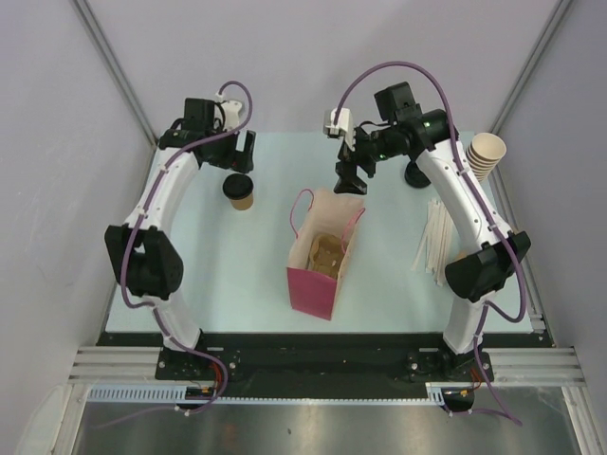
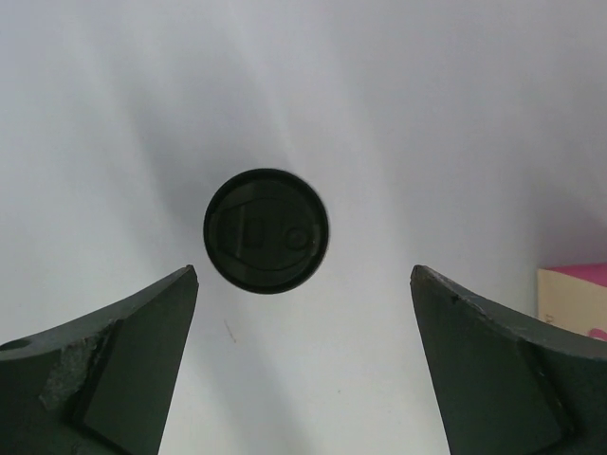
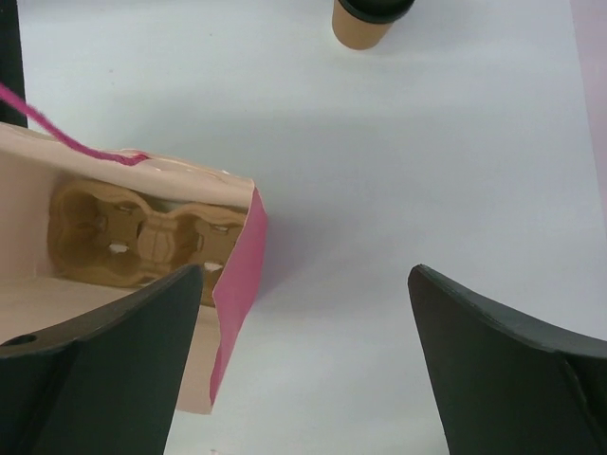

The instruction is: Pack the takeout coffee

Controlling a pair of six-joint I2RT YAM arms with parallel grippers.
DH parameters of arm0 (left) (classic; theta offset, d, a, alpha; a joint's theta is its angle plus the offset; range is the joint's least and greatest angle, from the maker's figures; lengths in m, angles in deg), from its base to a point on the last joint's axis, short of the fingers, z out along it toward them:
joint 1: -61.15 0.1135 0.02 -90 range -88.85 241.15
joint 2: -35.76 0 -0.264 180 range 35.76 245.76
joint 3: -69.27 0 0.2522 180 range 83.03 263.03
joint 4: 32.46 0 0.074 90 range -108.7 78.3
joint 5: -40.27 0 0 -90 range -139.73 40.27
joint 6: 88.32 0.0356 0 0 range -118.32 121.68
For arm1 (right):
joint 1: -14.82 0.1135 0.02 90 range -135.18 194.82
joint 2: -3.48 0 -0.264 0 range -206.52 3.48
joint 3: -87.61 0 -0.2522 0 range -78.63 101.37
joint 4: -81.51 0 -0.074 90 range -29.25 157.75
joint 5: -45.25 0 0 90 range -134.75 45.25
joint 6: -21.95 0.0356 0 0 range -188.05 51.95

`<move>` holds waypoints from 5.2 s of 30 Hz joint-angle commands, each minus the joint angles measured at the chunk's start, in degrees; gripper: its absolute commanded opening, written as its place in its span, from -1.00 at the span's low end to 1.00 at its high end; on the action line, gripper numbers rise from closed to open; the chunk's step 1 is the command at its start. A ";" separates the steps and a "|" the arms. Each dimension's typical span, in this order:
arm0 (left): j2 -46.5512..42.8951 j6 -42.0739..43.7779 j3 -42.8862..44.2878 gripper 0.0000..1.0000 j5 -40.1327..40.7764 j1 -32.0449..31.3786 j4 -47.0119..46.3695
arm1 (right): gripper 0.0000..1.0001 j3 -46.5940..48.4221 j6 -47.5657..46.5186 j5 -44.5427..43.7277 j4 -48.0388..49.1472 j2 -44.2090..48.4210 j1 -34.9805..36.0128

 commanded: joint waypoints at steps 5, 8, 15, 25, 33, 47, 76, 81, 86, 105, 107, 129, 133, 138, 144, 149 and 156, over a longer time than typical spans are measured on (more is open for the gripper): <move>10.27 2.91 10.98 0.99 -0.19 2.87 11.34 | 0.96 2.23 8.46 -5.74 0.93 -0.64 0.03; 12.47 3.79 12.03 0.99 -0.64 2.87 11.61 | 0.96 2.15 8.64 -6.27 0.75 -0.55 -0.40; 17.31 5.72 15.64 0.99 -0.55 2.95 12.41 | 0.97 2.58 8.64 -6.71 0.49 -1.08 -1.20; 21.62 6.87 19.33 0.99 -0.38 2.95 13.02 | 0.97 4.34 8.20 -7.24 -0.74 -2.31 -2.25; 22.32 7.31 18.37 0.98 -0.02 2.95 13.46 | 0.98 7.67 7.94 -7.07 -2.67 -4.42 -3.57; 23.38 7.13 16.61 0.90 -0.73 3.13 12.93 | 0.98 8.91 6.88 -6.98 -3.64 -5.39 -4.01; 24.52 6.25 12.56 0.39 -2.83 4.54 11.53 | 0.98 9.09 5.91 -6.63 -4.34 -5.21 -4.45; 22.24 5.99 12.04 0.02 -3.36 4.54 11.79 | 0.97 9.00 6.70 -6.28 -4.08 -5.21 -4.45; 19.60 6.52 9.49 -0.10 -2.93 4.45 10.56 | 0.97 8.74 7.50 -5.84 -3.73 -5.21 -4.54; 16.26 9.59 6.06 -0.27 -2.92 4.36 11.09 | 0.96 8.74 10.13 -4.96 -2.50 -5.39 -4.45; 16.26 9.77 5.71 -0.12 -2.84 4.27 10.91 | 0.96 8.74 10.13 -5.04 -2.41 -5.39 -4.27; 16.26 7.75 7.99 0.99 -1.34 4.19 10.38 | 0.97 8.83 9.61 -5.48 -2.94 -5.21 -4.27; 16.61 7.66 8.52 0.99 -1.34 4.18 11.00 | 0.96 8.83 9.43 -5.40 -3.03 -5.04 -4.27; 17.22 7.13 7.91 0.98 -1.69 4.19 11.18 | 0.97 8.83 8.90 -5.57 -3.03 -4.95 -4.45; 17.58 6.60 6.85 0.86 -2.22 4.27 9.68 | 0.96 8.65 8.73 -5.66 -3.03 -4.51 -4.80; 17.93 6.25 7.99 0.51 -3.36 4.45 9.77 | 0.96 8.30 9.16 -5.57 -2.94 -4.42 -4.89; 15.21 6.16 11.33 -0.04 -4.59 4.36 12.14 | 0.95 7.77 11.18 -4.87 -2.67 -4.51 -5.15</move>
